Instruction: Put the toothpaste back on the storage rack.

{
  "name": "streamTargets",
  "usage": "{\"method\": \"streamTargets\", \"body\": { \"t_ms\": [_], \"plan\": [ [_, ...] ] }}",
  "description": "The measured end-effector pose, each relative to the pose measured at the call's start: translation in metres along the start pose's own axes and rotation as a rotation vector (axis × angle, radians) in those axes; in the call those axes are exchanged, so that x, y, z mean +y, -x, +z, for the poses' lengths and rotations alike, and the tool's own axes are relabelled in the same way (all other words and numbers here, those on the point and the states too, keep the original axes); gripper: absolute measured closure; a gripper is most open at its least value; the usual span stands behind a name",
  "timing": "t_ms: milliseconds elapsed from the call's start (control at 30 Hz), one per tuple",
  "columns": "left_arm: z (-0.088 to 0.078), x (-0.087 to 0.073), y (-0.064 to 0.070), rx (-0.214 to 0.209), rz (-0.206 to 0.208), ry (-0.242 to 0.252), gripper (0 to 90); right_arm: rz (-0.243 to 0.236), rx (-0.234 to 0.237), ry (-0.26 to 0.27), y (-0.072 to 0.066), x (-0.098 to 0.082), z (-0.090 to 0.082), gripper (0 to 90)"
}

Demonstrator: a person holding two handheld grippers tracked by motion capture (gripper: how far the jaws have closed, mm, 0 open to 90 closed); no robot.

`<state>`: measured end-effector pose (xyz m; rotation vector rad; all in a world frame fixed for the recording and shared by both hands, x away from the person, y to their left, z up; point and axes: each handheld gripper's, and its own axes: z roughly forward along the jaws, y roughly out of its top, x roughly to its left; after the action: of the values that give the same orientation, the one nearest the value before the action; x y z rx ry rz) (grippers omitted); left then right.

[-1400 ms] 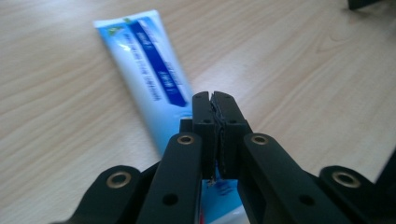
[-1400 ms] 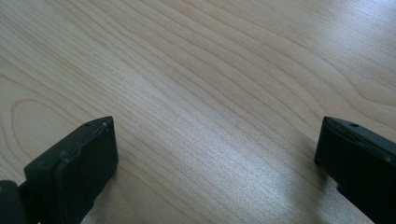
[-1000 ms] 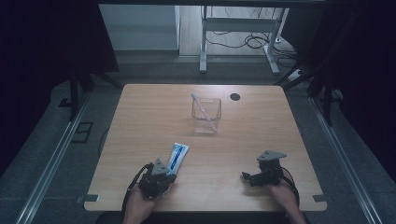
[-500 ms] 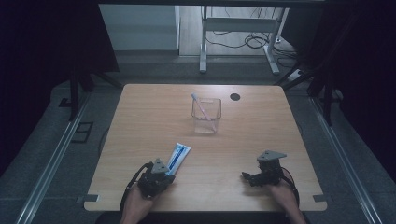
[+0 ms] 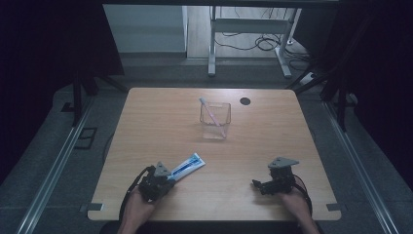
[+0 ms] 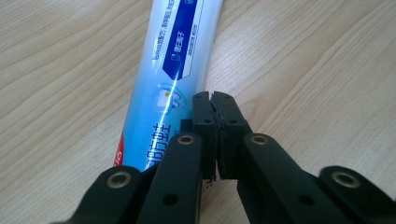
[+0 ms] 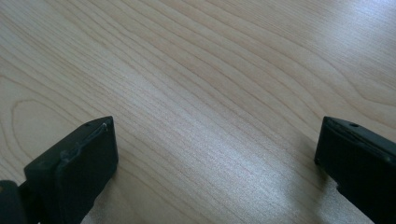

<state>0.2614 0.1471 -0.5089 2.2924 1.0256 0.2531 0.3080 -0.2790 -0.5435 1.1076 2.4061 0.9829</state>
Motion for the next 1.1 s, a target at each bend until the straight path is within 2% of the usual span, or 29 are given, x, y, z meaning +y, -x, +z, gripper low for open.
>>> {"method": "streamTargets", "body": {
  "t_ms": [100,233,367,533,733,867,1100],
  "plan": [
    [-0.003,0.004,-0.002,-0.017,0.018,-0.002,84.6,0.0,0.0,0.0,0.0,0.0,0.0,0.0],
    [-0.009,0.013,-0.006,-0.013,0.032,-0.003,75.3,-0.001,0.0,0.0,0.0,0.0,0.0,0.0],
    [-0.009,0.022,-0.01,0.017,0.051,-0.035,65.9,0.0,0.0,0.0,0.0,0.0,0.0,0.0],
    [-0.001,0.03,-0.016,0.015,0.055,-0.084,57.5,0.0,0.0,0.0,0.0,0.0,0.0,0.0],
    [0.008,0.037,-0.02,0.011,0.049,-0.14,53.5,0.0,0.0,0.0,0.0,0.0,0.0,0.0],
    [0.015,0.041,-0.021,0.007,0.06,-0.174,51.3,0.0,0.0,0.0,0.0,0.0,0.0,0.0],
    [0.024,0.046,-0.022,-0.007,0.059,-0.211,49.5,0.0,0.0,0.0,0.0,0.0,0.0,0.0]
  ]
}}
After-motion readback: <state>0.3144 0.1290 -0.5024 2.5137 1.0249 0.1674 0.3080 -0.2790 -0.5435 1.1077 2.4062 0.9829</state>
